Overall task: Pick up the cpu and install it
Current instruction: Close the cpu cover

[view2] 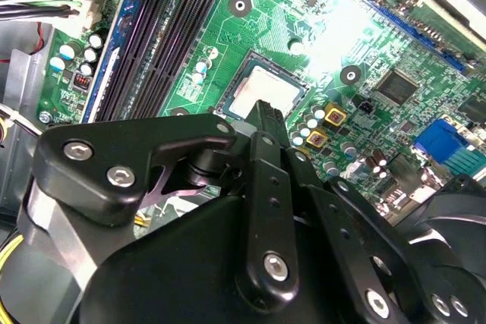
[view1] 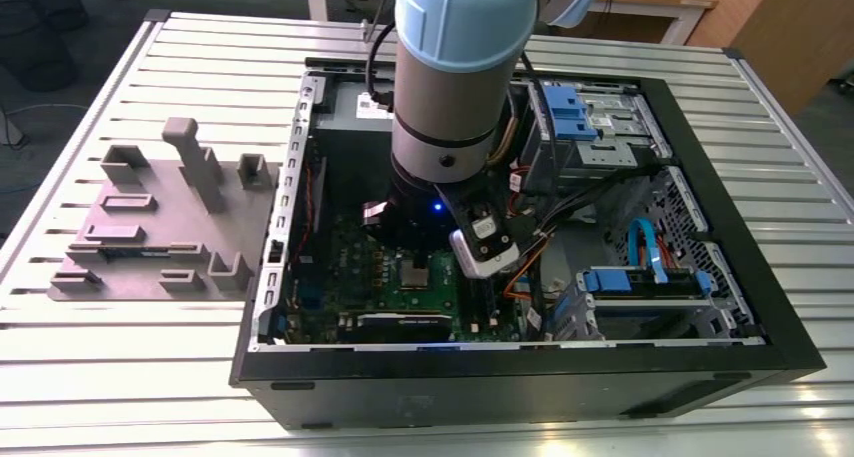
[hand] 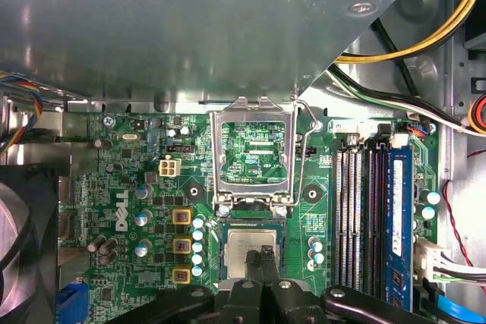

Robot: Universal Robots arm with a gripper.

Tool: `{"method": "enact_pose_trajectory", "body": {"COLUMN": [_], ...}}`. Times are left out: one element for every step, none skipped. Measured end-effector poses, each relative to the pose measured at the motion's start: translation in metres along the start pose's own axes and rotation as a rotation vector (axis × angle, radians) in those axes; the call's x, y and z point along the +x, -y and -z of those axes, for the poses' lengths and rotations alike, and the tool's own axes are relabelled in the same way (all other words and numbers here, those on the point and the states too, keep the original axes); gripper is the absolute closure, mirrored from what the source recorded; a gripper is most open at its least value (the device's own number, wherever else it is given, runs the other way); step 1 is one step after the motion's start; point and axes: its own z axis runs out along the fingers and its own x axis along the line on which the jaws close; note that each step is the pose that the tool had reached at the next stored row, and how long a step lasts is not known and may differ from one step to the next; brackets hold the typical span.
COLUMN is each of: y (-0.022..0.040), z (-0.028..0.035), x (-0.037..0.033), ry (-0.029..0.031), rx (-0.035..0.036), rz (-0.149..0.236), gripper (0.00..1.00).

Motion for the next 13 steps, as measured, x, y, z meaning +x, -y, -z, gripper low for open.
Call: {"method": "enact_pose_trajectory", "body": {"y": [0.0000, -0.0001, -0.0001, -0.0001, -0.0002, -0.0003, -0.0004, -0.0004, -0.0006, -0.0007, -0.0008, -0.0009, -0.0010], "z": [0.0000, 0.0000, 0.0008, 0.0024, 0.0047, 0.0074, 0.0110, 0.0148, 0.0186, 0.0228, 0.0274, 0.0313, 0.0346], "x": [0.0000, 0.0000, 0.0001, 0.0001, 0.0001, 0.0002, 0.0003, 0.0004, 0.0004, 0.0005, 0.0006, 0.0006, 0.0007], "ry": [0.0000, 0.0000, -0.0001, 0.0001, 0.0002, 0.0002, 0.0003, 0.0002, 0.0002, 0.0003, 0.0002, 0.0003, 0.0002], "rx": [-0.0001, -0.0001, 0.0002, 0.0001, 0.0001, 0.0001, 0.0000, 0.0001, 0.0000, 0.0000, 0.0001, -0.0001, 0.0001], "rz": [0.000, 0.000, 0.000, 0.000, 0.000, 0.000, 0.000, 0.000, 0.000, 0.000, 0.000, 0.000, 0.000], "gripper": [0.90, 0.90, 0.90, 0.90, 0.90, 0.90, 0.90, 0.90, 0.90, 0.90, 0.90, 0.90, 0.90]}}
